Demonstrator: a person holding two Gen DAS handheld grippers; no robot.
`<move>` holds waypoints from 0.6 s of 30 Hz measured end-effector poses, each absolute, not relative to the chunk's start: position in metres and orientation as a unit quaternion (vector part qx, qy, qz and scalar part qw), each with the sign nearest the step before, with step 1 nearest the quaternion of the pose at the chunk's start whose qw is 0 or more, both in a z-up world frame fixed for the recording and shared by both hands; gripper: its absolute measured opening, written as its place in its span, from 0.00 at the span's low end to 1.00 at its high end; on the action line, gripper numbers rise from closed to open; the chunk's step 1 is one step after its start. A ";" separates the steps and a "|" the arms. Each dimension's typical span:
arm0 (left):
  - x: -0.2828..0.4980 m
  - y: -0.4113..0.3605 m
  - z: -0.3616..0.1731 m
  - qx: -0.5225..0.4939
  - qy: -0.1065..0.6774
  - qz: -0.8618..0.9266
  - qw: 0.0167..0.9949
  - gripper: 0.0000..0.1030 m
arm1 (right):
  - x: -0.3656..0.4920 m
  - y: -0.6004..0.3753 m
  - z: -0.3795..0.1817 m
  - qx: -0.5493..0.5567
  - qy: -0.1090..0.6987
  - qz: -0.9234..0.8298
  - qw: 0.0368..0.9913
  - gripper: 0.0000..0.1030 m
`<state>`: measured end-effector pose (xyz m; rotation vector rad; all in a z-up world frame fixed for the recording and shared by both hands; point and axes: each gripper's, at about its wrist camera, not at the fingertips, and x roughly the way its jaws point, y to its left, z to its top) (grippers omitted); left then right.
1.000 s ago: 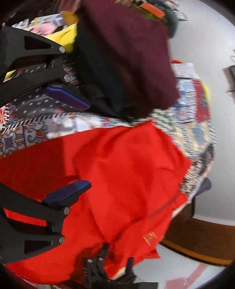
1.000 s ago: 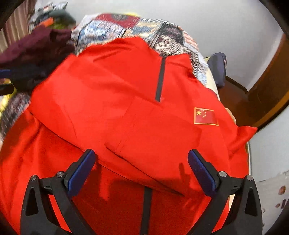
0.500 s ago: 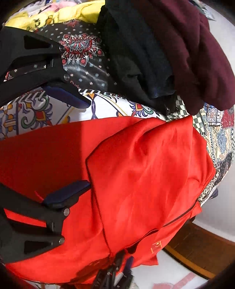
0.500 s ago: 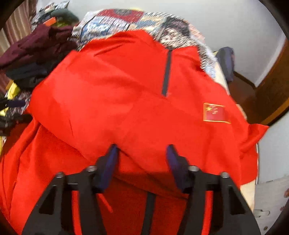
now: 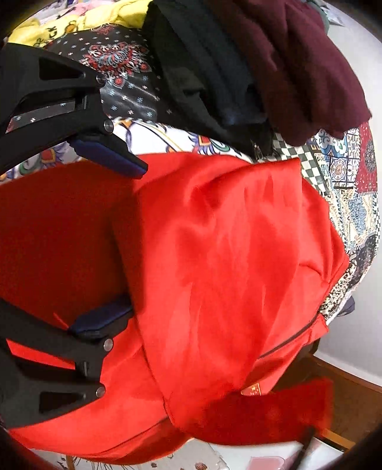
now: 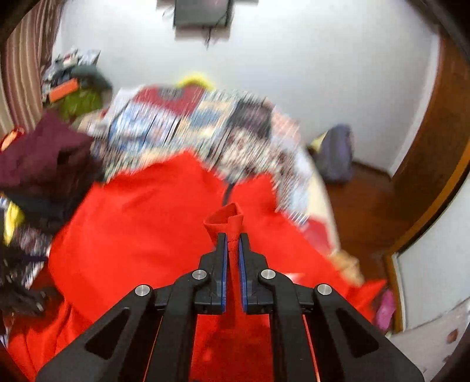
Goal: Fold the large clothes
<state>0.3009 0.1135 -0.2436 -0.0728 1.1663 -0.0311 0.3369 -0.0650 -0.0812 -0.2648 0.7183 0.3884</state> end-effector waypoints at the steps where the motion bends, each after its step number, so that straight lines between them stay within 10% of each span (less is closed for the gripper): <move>1: 0.304 0.113 -0.246 -0.033 0.550 -0.012 0.834 0.80 | 0.339 -0.070 -0.069 -0.127 0.335 0.182 0.916 0.06; 18: 0.309 0.185 -0.228 -0.053 0.481 0.168 0.859 0.85 | 0.327 -0.174 -0.090 -0.039 0.360 0.116 0.925 0.06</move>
